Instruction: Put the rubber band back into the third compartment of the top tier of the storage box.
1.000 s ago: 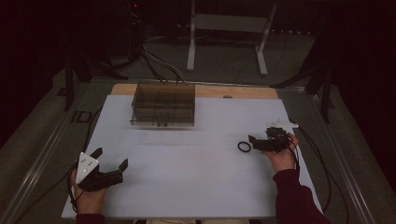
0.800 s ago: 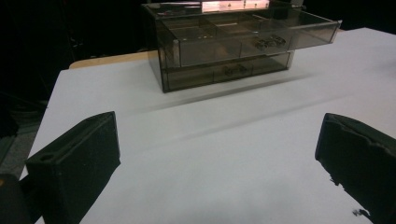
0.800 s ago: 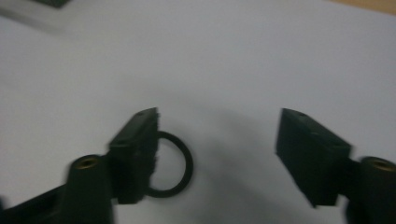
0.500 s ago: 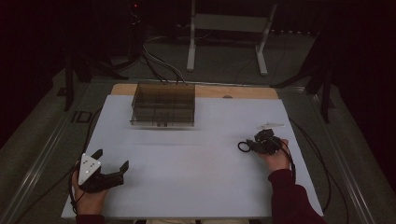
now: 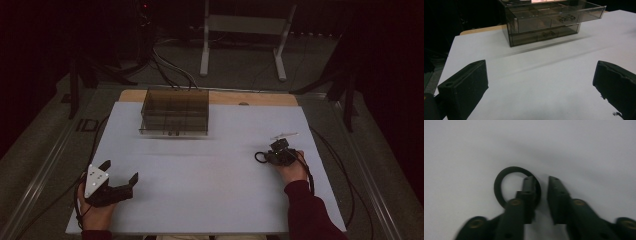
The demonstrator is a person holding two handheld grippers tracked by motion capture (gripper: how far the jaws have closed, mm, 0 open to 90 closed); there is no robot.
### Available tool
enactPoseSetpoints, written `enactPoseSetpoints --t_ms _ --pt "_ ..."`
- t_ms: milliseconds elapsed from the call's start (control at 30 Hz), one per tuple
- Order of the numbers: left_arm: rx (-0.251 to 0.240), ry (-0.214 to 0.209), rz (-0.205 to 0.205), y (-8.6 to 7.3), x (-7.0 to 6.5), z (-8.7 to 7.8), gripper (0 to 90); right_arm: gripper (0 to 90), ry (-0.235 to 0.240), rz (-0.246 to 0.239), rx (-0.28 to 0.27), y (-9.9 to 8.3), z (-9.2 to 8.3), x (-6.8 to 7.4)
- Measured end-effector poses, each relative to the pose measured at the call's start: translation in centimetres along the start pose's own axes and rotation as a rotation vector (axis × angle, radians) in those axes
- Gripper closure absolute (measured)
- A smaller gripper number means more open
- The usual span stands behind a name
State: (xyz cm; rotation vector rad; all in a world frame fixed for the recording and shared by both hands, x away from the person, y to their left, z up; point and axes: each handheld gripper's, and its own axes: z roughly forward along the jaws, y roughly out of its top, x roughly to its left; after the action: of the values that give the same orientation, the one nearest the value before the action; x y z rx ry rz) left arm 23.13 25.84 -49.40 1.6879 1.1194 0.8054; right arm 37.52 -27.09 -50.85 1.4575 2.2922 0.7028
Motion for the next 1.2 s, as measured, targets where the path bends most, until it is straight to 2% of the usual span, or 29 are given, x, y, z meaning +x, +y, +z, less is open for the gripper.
enactPoseSetpoints --t_ms 67,233,400,667,800,967,1200 --pt "0.003 -0.001 0.002 0.0 -0.1 0.0 0.8 87.2 -0.007 -0.007 0.007 0.1 0.0 0.1" --pt "0.007 -0.001 0.007 0.0 -0.2 0.1 0.7 87.9 0.001 0.012 -0.011 -0.1 -0.3 0.1" --pt "0.005 0.003 0.005 0.0 -0.1 0.0 0.8 87.8 0.007 0.011 -0.044 0.2 -1.0 0.2" --pt "0.006 0.003 0.000 0.0 -0.1 0.0 0.8 87.7 0.026 0.046 -0.086 0.5 -2.1 0.2" --pt "0.007 -0.014 -0.014 0.0 0.0 0.1 0.8 87.7 0.059 0.080 -0.111 0.6 -2.6 0.0" --pt "0.011 -0.018 -0.014 0.0 0.0 0.1 0.7 87.7 0.060 0.083 -0.121 0.9 -3.1 0.0" --pt "0.007 -0.021 -0.020 0.1 0.1 0.0 0.8 87.7 0.055 0.074 -0.159 2.3 -4.4 0.3"
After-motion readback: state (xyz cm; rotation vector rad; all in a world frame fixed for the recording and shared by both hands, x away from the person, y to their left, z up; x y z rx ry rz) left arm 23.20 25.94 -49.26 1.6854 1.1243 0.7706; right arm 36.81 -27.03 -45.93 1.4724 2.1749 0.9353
